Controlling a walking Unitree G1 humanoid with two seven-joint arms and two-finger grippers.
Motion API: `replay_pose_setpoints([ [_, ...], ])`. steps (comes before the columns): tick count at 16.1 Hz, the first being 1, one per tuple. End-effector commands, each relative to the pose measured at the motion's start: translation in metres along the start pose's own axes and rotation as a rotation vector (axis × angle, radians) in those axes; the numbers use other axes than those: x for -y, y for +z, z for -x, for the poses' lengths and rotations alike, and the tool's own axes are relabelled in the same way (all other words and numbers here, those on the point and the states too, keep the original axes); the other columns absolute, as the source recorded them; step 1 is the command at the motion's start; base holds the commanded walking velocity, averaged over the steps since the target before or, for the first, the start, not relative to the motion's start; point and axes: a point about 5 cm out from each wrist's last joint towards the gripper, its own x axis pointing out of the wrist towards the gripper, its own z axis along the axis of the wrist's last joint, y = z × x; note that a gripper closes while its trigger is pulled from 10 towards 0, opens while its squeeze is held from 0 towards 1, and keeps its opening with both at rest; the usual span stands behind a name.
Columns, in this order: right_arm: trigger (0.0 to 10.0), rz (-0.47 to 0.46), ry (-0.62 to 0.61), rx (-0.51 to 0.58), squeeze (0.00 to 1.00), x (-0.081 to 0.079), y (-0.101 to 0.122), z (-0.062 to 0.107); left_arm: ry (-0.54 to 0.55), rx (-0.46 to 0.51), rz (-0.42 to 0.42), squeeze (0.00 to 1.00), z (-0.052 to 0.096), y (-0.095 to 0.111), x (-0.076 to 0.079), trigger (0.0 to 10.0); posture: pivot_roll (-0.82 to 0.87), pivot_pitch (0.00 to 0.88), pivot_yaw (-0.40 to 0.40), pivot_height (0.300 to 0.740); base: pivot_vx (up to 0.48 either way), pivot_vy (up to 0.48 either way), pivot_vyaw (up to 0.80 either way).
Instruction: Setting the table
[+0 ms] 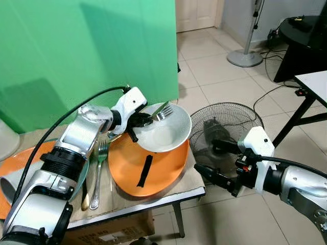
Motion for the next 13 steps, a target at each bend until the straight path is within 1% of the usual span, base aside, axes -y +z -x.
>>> replay_pose_setpoints([
  [1, 10.0, 0.014, 0.021, 0.006, 0.0, -0.0031, 0.0027, -0.0023, 0.042, 0.008, -0.035, 0.0, 0.0014, 0.0074, -0.0064, 10.0, -0.1, 0.0, 0.133, 0.74, 0.0, 0.0, 0.0],
  [4, 10.0, 0.012, 0.023, 0.007, 0.0, -0.0041, 0.0022, -0.0024, 0.053, 0.014, -0.025, 0.0, 0.0017, 0.0076, -0.0075, 10.0, -0.1, 0.0, 0.132, 0.74, 0.0, 0.0, 0.0],
  [5, 10.0, 0.012, 0.025, 0.007, 0.0, -0.0044, 0.0021, -0.0027, 0.035, 0.023, -0.016, 0.0, 0.0024, 0.0084, -0.0061, 9.1, -0.1, 0.0, 0.131, 0.74, 0.0, 0.0, 0.0],
  [6, 10.0, 0.011, 0.026, 0.007, 0.0, -0.0045, 0.002, -0.0028, 0.028, 0.028, -0.013, 0.0, 0.0027, 0.0088, -0.0054, 3.3, -0.1, 0.0, 0.131, 0.74, 0.0, 0.0, 0.0],
  [7, 10.0, 0.011, 0.028, 0.006, 0.0, -0.0047, 0.0018, -0.003, 0.016, 0.035, -0.001, 0.0, 0.0027, 0.0094, -0.0039, 0.0, -0.1, 0.0, 0.13, 0.74, 0.0, 0.0, 0.0],
  [9, 10.0, 0.012, 0.03, 0.006, 0.0, -0.0048, 0.0018, -0.0032, 0.01, 0.029, -0.005, 0.0, 0.0018, 0.0083, -0.0025, 0.0, -0.1, 0.0, 0.13, 0.74, 0.0, 0.0, 0.0],
  [10, 10.0, 0.013, 0.03, 0.005, 0.0, -0.0048, 0.0018, -0.0033, 0.007, 0.021, -0.013, 0.0, 0.0012, 0.0075, -0.0018, 7.8, -0.1, 0.0, 0.13, 0.74, 0.0, 0.0, 0.0],
  [11, 10.0, 0.014, 0.029, 0.004, 0.0, -0.0046, 0.0015, -0.0031, 0.032, 0.01, -0.03, 0.0, -0.0001, 0.0074, -0.0023, 10.0, -0.1, 0.0, 0.13, 0.74, 0.0, 0.0, 0.0],
  [12, 10.0, 0.014, 0.03, 0.003, 0.0, -0.0046, 0.0013, -0.0032, 0.025, 0.012, -0.02, 0.0, -0.0006, 0.0072, -0.0018, 10.0, -0.1, 0.0, 0.13, 0.74, 0.0, 0.0, 0.0],
  [13, 10.0, 0.015, 0.03, 0.003, 0.0, -0.0047, 0.0013, -0.0034, 0.024, 0.016, -0.012, 0.13, -0.0008, 0.0076, -0.0018, 10.0, -0.1, 0.0, 0.13, 0.74, 0.0, 0.0, 0.0],
])
